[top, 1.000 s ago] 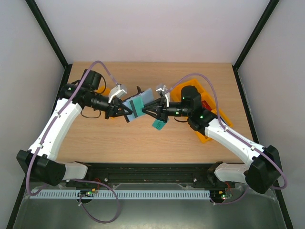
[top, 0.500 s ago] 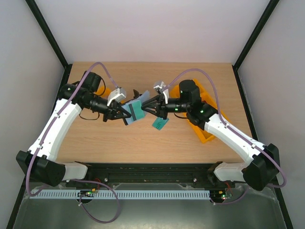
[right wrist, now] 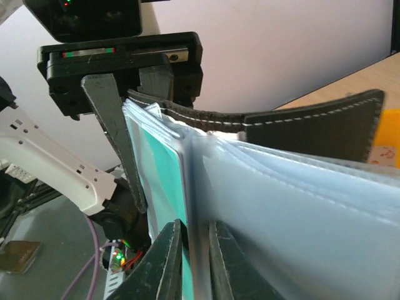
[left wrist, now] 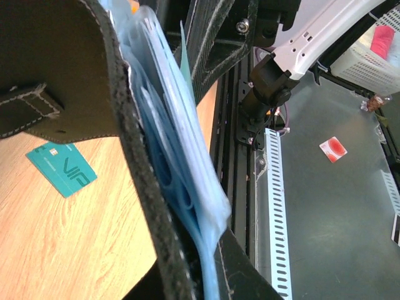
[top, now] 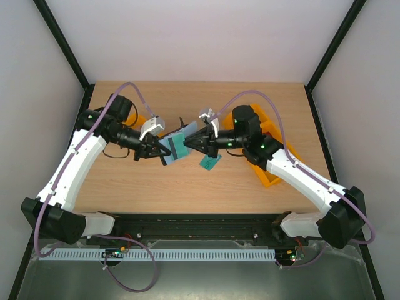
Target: Take the credit cards out of the card holder
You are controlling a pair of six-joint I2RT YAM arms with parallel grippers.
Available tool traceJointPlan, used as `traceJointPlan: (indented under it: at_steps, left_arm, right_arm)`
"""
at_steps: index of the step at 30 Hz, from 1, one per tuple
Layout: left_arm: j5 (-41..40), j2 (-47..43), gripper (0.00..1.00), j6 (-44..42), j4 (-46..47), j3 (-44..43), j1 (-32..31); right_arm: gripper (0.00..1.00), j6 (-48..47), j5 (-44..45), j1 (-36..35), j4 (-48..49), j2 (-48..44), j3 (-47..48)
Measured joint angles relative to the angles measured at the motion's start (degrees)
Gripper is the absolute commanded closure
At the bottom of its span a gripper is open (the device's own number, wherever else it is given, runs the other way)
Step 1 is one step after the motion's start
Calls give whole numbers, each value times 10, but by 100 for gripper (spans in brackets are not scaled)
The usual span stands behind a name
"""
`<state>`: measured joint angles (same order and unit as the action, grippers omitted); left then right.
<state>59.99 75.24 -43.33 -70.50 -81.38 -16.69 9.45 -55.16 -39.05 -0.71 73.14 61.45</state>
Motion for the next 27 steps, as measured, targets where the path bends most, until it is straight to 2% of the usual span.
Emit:
traceJointPlan:
  at_steps: [5,9,11,12,15,19,21,22,23,27]
  left_arm:
    - [4,-1,98,-8,-12,0,0]
    - [5,-1,98,-13,-17,0,0]
    - [5,-1,98,-14,-21,0,1]
    - [5,-1,95,-14,-22,0,3]
    - [7,-1,79,-13,-23,0,4]
    - [15,-1,77,-12,-20,0,4]
    - [19,-1,80,-14,-20,0,4]
    - [22,-1,85,-16,-20,0,4]
    - [24,-2,96,-18,-20,0,4]
    - [28,-2,98,-28,-22,1,4]
  right_arm:
    - [88,3,-4,-12,2,0,0]
    - [98,11,-10,-16,7,4,0]
    - [98,16,-15,-17,10,5,0]
    - [98,18,-18,-17,12,5,0]
    - [98,21,-22,-17,16,5,0]
    - [98,26,-24,-16,26,1,-3]
    - [98,29,-24,-15,30,-2,-6]
    - [98,32,-24,-15,33,-3,-7]
    - [98,36,-24,-15,38,-5,-9]
    - [98,39,-28,-13,42,-9,-12]
